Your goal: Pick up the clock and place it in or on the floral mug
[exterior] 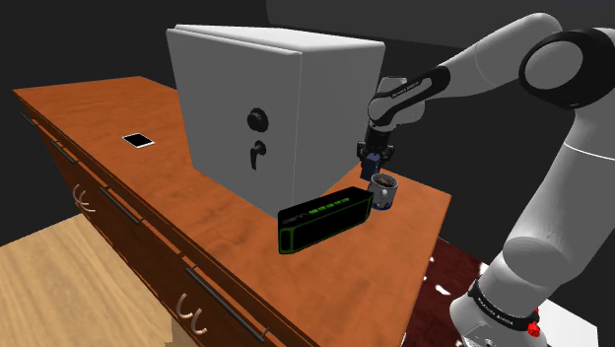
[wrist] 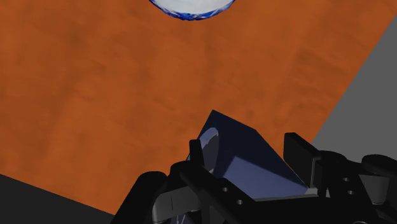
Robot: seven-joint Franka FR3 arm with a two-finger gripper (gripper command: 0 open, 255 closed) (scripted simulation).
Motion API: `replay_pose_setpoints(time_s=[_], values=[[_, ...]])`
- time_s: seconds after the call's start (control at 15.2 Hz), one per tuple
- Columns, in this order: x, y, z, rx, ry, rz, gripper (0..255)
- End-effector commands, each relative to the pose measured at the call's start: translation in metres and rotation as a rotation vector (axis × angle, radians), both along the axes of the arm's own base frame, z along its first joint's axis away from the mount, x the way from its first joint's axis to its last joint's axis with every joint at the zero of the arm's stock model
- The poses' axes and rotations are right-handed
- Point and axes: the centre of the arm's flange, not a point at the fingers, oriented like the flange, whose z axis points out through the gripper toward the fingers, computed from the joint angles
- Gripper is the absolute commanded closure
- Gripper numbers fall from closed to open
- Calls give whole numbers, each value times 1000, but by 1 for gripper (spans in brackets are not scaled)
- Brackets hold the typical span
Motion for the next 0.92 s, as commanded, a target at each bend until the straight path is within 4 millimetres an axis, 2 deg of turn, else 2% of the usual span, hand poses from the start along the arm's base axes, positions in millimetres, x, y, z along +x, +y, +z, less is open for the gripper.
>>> replay_pose_setpoints(time_s=[0.0, 0.86], values=[[0, 0, 5, 0, 0, 0, 255], [0, 0, 74, 0, 0, 0, 255]])
